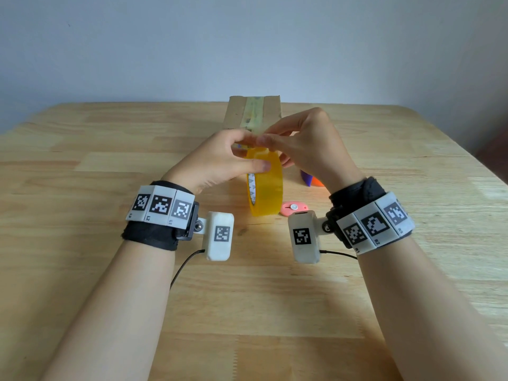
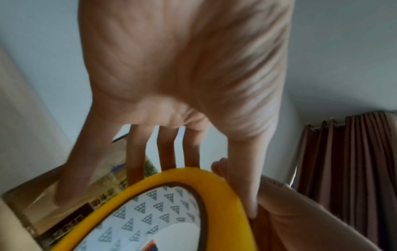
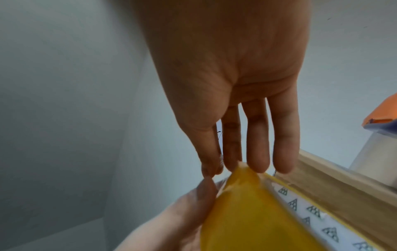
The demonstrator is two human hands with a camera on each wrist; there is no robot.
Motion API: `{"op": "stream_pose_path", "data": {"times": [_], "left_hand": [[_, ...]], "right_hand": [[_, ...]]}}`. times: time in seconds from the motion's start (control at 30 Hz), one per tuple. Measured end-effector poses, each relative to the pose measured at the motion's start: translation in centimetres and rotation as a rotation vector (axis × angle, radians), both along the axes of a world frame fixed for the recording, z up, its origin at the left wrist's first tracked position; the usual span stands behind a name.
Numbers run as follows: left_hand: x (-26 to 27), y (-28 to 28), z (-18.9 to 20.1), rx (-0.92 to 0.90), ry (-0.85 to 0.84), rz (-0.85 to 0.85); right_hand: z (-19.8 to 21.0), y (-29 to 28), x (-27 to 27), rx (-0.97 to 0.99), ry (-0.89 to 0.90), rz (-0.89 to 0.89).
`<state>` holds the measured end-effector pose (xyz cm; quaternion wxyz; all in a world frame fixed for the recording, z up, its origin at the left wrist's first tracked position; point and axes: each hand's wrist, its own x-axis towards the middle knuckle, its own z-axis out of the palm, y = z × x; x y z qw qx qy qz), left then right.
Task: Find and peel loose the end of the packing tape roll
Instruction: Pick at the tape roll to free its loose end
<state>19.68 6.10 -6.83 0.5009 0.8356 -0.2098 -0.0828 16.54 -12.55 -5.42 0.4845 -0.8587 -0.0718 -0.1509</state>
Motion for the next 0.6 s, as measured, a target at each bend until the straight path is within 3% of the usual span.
{"op": "stream_pose_path", "data": {"times": [0.3, 0.6], "left_hand": [[0.1, -0.6, -1.5, -0.128, 0.107, -0.046], [0.2, -1.0, -1.6, -0.034, 0.083, -0.002]], "right_hand": [[-0.7, -0.5, 0.9, -0.047, -0.060, -0.025], [-0.7, -0.1, 0.7, -0.007, -0.093, 0.039]]}}
